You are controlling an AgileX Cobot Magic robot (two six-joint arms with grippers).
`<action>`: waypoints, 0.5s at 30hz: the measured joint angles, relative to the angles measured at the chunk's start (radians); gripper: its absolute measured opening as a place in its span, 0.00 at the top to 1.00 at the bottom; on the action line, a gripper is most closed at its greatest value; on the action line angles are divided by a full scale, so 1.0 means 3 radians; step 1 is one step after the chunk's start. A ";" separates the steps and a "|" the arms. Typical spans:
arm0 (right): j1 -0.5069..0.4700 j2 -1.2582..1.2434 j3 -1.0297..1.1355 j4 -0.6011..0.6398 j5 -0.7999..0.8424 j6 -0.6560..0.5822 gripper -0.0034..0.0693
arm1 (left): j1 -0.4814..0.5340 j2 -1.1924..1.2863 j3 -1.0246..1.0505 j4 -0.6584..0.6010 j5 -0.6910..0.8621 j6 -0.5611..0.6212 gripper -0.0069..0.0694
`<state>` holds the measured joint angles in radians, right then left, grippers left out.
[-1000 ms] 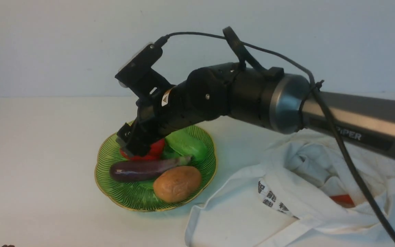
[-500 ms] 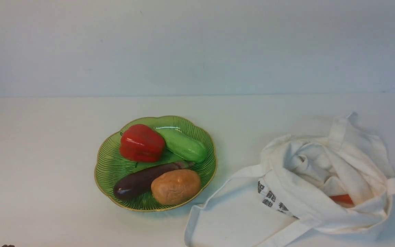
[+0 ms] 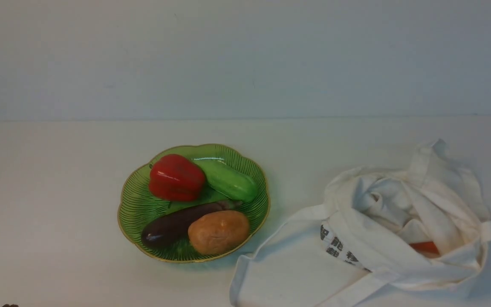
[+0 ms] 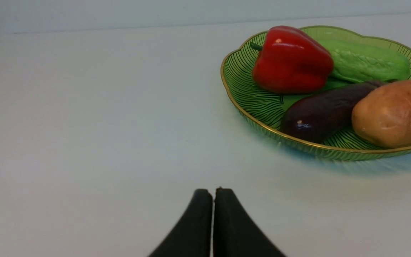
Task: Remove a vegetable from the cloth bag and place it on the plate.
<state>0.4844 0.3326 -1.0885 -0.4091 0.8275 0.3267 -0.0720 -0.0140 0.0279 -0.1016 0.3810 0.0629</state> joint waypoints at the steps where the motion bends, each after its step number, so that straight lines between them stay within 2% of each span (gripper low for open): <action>1: 0.0000 -0.0218 0.0157 -0.0018 -0.0056 0.0023 0.97 | 0.0000 0.0000 0.0000 0.0000 0.0000 0.0000 0.92; 5: 0.0000 -0.0822 0.0769 -0.0078 -0.0256 0.0199 0.97 | 0.0000 0.0000 0.0000 0.0000 0.0000 0.0000 0.92; 8: 0.0000 -0.0951 0.0964 -0.0047 -0.0319 0.0259 0.97 | 0.0000 0.0000 0.0000 0.0000 0.0000 0.0000 0.92; 15: 0.0000 -0.1008 0.1309 0.0443 -0.0514 0.0304 0.97 | 0.0000 0.0000 0.0000 0.0000 0.0000 0.0000 0.92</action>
<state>0.4844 0.0303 -0.6959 -0.2763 0.6732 0.4180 -0.0720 -0.0140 0.0279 -0.1016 0.3810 0.0629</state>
